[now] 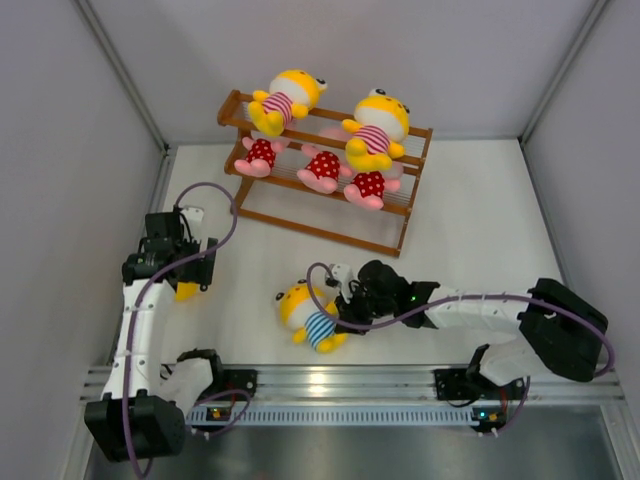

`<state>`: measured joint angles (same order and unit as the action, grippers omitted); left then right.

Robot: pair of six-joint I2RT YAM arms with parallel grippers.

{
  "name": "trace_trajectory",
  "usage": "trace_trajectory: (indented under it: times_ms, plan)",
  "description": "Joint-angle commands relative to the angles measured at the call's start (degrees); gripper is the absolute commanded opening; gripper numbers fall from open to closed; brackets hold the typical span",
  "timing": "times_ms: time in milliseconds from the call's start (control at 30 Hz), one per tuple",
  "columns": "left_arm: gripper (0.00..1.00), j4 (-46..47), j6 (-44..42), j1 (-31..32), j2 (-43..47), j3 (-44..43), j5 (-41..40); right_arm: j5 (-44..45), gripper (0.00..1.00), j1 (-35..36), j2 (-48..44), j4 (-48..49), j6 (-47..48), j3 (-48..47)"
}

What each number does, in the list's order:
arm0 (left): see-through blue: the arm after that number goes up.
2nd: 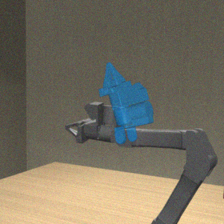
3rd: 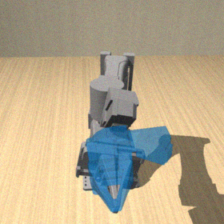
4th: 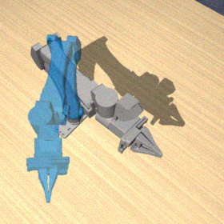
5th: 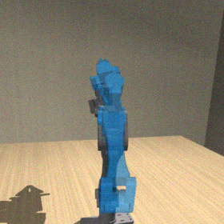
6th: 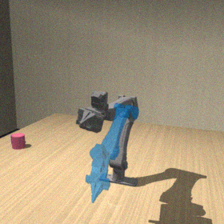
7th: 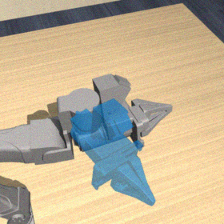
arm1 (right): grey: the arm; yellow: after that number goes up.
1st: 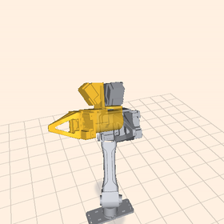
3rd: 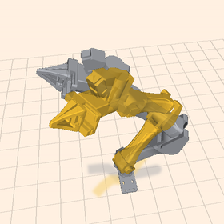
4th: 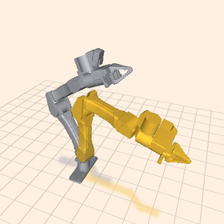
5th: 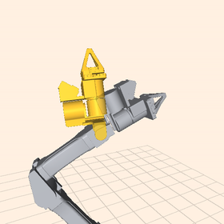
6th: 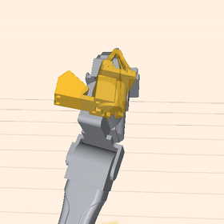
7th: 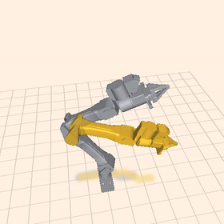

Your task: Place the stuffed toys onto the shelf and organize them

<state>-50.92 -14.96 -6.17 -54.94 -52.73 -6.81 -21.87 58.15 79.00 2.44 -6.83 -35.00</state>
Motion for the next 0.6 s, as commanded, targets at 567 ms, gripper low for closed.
trace_trajectory:
  times_ms: [567]
  plan:
    - [0.97, 2.8, -0.4, -0.3, 0.5, -1.0, 1.4, 39.7, 0.0, -3.5, -14.1, 23.0, -22.7, 5.4]
